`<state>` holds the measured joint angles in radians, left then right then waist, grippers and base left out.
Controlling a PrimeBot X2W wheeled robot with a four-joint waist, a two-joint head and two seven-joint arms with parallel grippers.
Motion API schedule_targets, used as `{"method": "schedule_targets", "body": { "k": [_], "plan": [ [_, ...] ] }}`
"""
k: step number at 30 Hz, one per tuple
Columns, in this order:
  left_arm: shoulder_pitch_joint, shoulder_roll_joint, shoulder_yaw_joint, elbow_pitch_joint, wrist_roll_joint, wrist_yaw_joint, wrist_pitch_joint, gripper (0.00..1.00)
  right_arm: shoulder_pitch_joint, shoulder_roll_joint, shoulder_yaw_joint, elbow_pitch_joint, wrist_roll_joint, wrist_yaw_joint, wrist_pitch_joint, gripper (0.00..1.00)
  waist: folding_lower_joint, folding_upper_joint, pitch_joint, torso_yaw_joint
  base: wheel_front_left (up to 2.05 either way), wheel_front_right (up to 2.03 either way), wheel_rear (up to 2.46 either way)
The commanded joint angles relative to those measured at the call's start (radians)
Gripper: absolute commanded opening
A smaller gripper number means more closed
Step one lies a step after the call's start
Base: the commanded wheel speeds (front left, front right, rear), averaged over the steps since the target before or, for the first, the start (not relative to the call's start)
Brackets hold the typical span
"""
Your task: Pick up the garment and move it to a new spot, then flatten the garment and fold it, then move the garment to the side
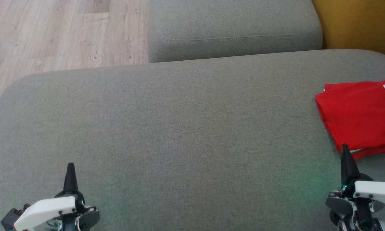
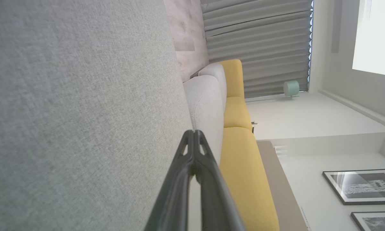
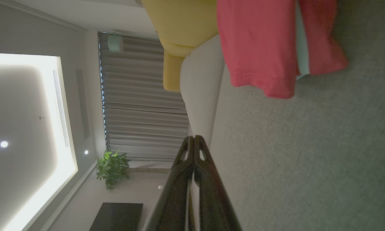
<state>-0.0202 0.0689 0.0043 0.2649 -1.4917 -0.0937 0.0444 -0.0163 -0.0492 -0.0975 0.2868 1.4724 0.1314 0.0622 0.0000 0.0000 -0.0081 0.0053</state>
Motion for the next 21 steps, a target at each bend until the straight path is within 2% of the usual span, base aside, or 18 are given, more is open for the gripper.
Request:
{"method": "schedule_targets", "body": {
  "k": [1, 11, 21],
  "plan": [
    [-0.06, 0.011, 0.044, -0.026, -0.037, -0.014, 0.01, 0.0, -0.068, -0.012, 0.013, -0.04, 0.037, -0.001, 0.012, 0.0, 0.0, 0.0, 0.002, -0.001, 0.0, 0.0, 0.0],
    [-0.084, 0.009, 0.07, -0.022, -0.146, -0.036, 0.037, 0.0, -0.09, -0.012, -0.002, -0.043, 0.145, -0.001, 0.039, 0.0, 0.0, 0.0, 0.011, -0.005, 0.0, 0.0, 0.0],
    [-0.085, 0.006, 0.075, -0.021, -0.145, -0.037, 0.042, 0.0, -0.09, -0.01, -0.004, -0.043, 0.146, -0.001, 0.041, 0.0, 0.0, 0.0, 0.011, -0.005, 0.0, 0.0, 0.0]
  ]
}}
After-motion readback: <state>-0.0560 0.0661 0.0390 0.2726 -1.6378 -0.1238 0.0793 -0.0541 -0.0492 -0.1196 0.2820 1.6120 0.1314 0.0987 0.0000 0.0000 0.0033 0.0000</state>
